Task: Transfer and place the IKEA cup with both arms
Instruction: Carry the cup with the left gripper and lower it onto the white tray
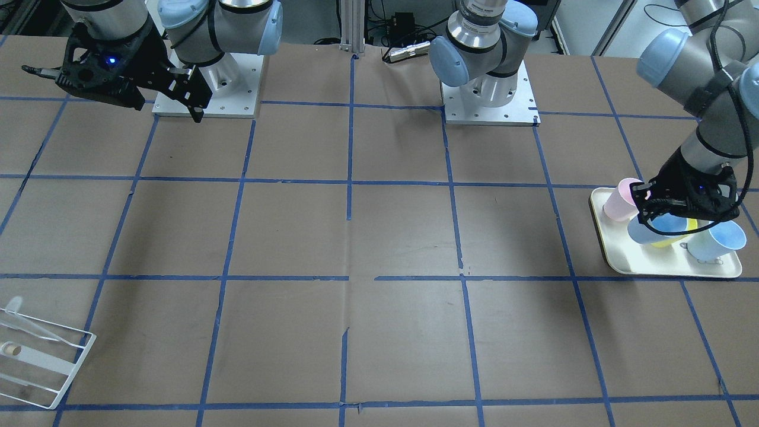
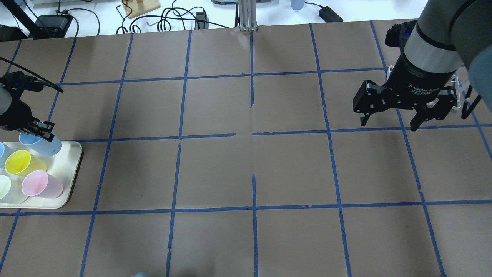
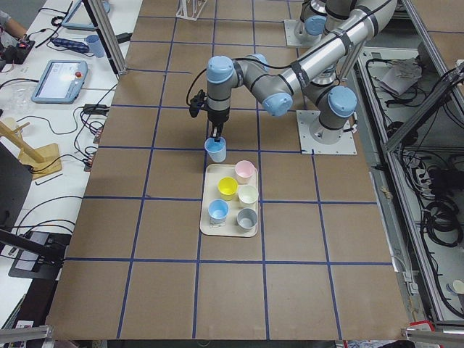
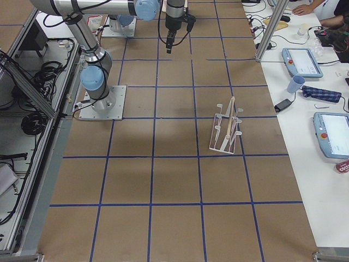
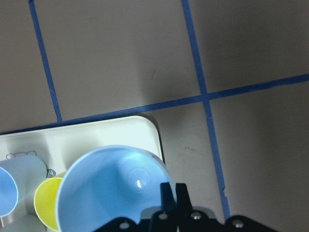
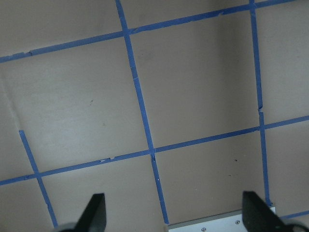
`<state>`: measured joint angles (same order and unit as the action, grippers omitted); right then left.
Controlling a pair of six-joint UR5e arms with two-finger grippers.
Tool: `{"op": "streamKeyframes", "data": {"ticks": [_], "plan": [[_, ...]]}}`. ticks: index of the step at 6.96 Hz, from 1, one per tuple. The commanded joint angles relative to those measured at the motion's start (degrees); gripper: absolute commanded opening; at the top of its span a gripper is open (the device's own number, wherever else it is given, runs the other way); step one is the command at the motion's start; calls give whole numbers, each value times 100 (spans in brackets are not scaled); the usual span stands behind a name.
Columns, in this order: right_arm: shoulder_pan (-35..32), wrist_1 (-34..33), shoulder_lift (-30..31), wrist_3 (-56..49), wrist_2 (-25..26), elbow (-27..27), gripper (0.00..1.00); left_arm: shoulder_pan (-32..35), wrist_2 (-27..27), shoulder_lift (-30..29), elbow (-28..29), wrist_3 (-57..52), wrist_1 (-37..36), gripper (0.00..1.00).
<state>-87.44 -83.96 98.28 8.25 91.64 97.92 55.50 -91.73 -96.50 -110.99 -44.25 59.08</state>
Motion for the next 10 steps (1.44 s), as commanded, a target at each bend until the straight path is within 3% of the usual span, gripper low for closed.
{"op": "streamKeyframes", "data": {"ticks": [1, 6, 7, 8, 10], "plan": [[-158, -33, 25, -25, -111, 51, 100, -145, 24, -341, -46, -66, -46, 0], [-221, -33, 34, -192, -120, -36, 100, -224, -29, -694, -20, -110, -81, 2], [-212, -24, 34, -192, -120, -62, 100, -259, -125, -720, -20, -101, -99, 81], [-203, -15, 34, -192, -120, -63, 100, -259, -152, -721, 24, -110, -90, 97], [-194, -15, 34, -192, -111, -106, 100, -155, -187, -485, 68, -75, -11, 100]]}}
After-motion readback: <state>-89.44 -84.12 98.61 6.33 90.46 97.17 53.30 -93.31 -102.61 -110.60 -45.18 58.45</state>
